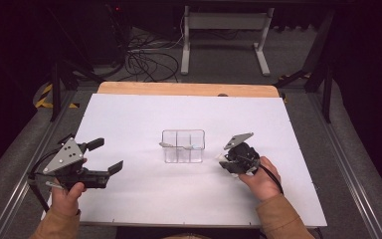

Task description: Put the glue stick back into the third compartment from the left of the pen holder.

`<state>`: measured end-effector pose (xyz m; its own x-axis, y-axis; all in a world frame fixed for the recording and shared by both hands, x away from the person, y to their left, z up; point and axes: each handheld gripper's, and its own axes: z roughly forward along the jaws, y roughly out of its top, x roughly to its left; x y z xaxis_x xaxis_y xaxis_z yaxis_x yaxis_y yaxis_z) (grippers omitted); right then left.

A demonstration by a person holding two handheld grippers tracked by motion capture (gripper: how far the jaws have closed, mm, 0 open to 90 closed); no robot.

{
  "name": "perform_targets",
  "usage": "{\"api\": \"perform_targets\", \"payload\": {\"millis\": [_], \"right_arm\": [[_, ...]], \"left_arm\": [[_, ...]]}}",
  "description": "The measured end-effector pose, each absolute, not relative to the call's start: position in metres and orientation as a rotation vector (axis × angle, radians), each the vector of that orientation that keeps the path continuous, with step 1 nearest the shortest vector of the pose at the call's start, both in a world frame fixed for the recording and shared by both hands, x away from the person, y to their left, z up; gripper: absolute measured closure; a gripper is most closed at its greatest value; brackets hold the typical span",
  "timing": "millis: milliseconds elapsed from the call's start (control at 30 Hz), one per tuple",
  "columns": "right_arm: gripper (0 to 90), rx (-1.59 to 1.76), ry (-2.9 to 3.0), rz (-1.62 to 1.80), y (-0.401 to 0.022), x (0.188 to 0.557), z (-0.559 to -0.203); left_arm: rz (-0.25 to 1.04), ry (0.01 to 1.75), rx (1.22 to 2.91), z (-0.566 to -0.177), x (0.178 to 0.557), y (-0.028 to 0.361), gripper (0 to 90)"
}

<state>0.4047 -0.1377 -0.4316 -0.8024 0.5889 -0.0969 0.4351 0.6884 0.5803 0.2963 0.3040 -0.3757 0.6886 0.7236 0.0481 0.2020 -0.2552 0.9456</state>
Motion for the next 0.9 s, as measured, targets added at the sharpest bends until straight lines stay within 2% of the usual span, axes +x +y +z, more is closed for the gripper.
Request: {"api": "perform_targets", "payload": {"millis": [900], "right_arm": [[67.3, 0.754, 2.439, 1.11, -0.15, 0.386, -0.389]], "left_arm": [[0.589, 0.735, 1.804, -0.376, 0.297, 0.304, 8.6]]}}
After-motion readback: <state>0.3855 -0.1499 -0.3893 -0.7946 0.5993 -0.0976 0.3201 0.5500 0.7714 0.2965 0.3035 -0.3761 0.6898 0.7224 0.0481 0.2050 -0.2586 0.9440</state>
